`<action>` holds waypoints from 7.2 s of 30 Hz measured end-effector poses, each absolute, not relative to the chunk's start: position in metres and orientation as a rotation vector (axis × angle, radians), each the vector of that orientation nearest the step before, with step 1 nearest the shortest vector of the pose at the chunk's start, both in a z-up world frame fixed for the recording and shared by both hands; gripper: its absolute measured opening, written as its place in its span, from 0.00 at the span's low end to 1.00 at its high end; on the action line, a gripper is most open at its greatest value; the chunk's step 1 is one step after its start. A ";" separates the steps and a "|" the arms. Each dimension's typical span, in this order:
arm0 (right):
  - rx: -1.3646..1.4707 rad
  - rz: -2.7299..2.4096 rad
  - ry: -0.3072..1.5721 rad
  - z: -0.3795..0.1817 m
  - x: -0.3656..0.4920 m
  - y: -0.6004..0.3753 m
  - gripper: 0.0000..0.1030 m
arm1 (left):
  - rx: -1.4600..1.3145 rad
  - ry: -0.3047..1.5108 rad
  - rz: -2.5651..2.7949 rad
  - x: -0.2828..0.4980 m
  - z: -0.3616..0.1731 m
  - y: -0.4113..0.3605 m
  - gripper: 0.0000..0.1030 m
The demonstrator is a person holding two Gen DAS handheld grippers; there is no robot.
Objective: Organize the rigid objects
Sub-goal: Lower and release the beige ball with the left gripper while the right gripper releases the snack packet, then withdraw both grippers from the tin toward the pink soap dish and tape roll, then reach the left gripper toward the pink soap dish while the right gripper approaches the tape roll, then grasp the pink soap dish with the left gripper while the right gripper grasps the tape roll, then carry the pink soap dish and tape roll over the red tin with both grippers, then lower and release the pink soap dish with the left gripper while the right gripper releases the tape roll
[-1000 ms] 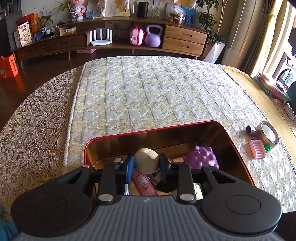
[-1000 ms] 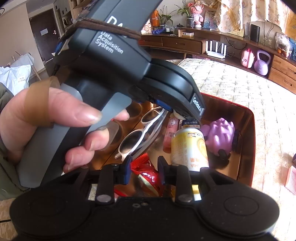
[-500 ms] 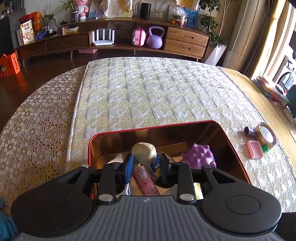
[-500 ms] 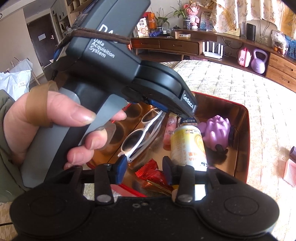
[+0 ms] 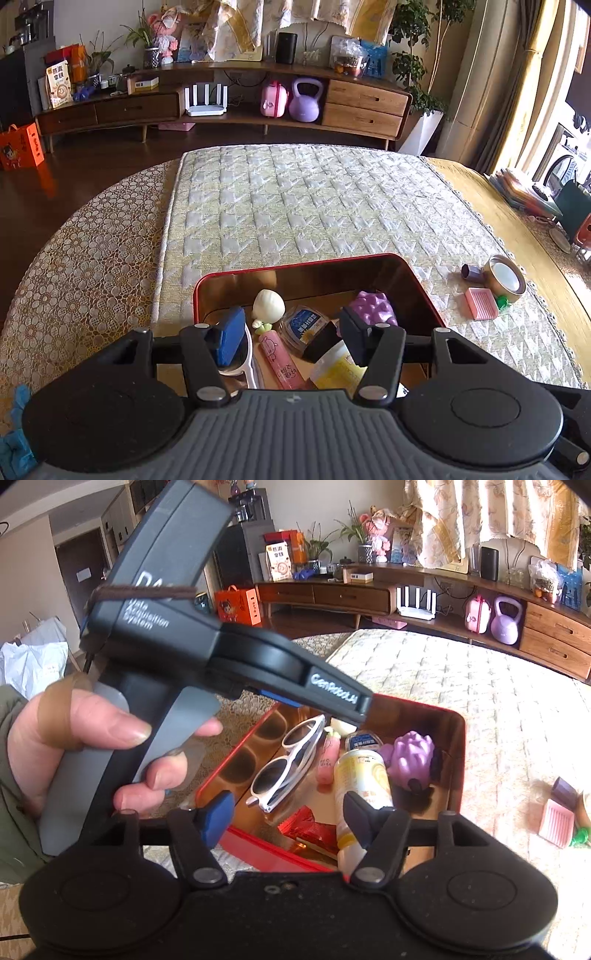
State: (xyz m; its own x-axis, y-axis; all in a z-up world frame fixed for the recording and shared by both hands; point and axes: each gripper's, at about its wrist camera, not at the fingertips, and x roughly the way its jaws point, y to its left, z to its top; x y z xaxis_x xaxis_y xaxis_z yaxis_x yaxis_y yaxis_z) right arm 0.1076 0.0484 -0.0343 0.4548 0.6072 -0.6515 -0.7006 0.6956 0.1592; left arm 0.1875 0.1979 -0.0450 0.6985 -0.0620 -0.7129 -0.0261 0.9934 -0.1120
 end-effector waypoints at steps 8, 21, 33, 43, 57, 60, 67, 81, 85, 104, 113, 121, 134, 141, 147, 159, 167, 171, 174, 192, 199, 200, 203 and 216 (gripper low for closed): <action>-0.114 0.784 0.704 -0.020 0.091 0.024 0.83 | -0.107 0.776 -0.039 0.161 -0.031 0.185 0.62; -0.033 0.711 0.692 -0.010 0.068 -0.037 1.00 | -0.107 0.734 -0.022 0.119 -0.017 0.155 0.78; 0.052 0.445 0.719 -0.026 0.064 -0.124 1.00 | -0.146 0.700 -0.045 0.097 -0.018 0.098 0.80; 0.119 0.298 0.713 -0.035 0.081 -0.186 1.00 | -0.108 0.698 -0.058 0.112 -0.030 0.040 0.80; 0.139 0.219 0.733 -0.053 0.149 -0.226 1.00 | -0.044 0.738 -0.042 0.170 -0.070 -0.019 0.80; 0.129 0.220 0.749 -0.055 0.170 -0.227 1.00 | -0.048 0.746 -0.034 0.186 -0.077 -0.026 0.80; 0.141 0.247 0.786 -0.058 0.221 -0.222 1.00 | -0.033 0.767 -0.013 0.218 -0.097 -0.036 0.80; 0.067 0.274 0.874 -0.087 0.272 -0.174 0.99 | -0.060 0.800 0.001 0.253 -0.122 -0.040 0.80; 0.052 0.258 0.892 -0.095 0.281 -0.167 0.97 | -0.054 0.795 -0.007 0.255 -0.124 -0.041 0.79; 0.084 0.238 0.872 -0.104 0.291 -0.174 0.75 | 0.030 0.750 -0.046 0.249 -0.128 -0.054 0.53; 0.123 0.233 0.871 -0.100 0.279 -0.186 0.75 | 0.021 0.751 -0.063 0.246 -0.125 -0.052 0.39; 0.147 0.230 0.871 -0.088 0.258 -0.198 0.75 | -0.009 0.755 -0.062 0.233 -0.115 -0.045 0.39; 0.101 0.247 0.865 -0.057 0.207 -0.195 0.75 | -0.049 0.757 -0.068 0.191 -0.081 -0.030 0.39; 0.078 0.274 0.847 -0.036 0.178 -0.185 0.75 | -0.063 0.738 -0.074 0.164 -0.059 -0.019 0.39; 0.048 0.310 0.829 -0.018 0.155 -0.170 0.75 | -0.089 0.727 -0.076 0.145 -0.043 -0.004 0.39; -0.026 0.409 0.806 0.003 0.123 -0.123 0.75 | -0.132 0.721 -0.058 0.115 -0.023 0.044 0.39; -0.076 0.480 0.808 0.004 0.115 -0.080 0.76 | -0.168 0.723 -0.011 0.104 -0.022 0.095 0.39; -0.101 0.514 0.816 0.001 0.115 -0.056 0.76 | -0.184 0.723 0.023 0.101 -0.025 0.125 0.39; -0.116 0.535 0.820 -0.002 0.117 -0.040 0.76 | -0.194 0.727 0.048 0.102 -0.029 0.144 0.39; -0.206 0.609 0.845 -0.028 0.141 0.037 0.76 | -0.177 0.762 0.104 0.168 -0.051 0.204 0.39; -0.249 0.628 0.843 -0.036 0.153 0.054 0.76 | -0.167 0.790 0.101 0.196 -0.064 0.205 0.39; -0.257 0.636 0.839 -0.036 0.153 0.057 0.75 | -0.162 0.795 0.105 0.199 -0.066 0.205 0.39; -0.273 0.655 0.832 -0.037 0.153 0.065 0.76 | -0.160 0.808 0.112 0.206 -0.072 0.209 0.39; -0.320 0.722 0.834 -0.047 0.134 0.085 0.76 | -0.133 0.803 0.062 0.206 -0.081 0.210 0.39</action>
State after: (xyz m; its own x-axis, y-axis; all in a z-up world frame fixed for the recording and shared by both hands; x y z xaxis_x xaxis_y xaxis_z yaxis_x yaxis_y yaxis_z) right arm 0.1345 0.0854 -0.0474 0.4556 0.4542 -0.7656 -0.6932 0.7206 0.0151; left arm 0.2060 0.2096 -0.0811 0.6931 0.0051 -0.7208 -0.1060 0.9898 -0.0950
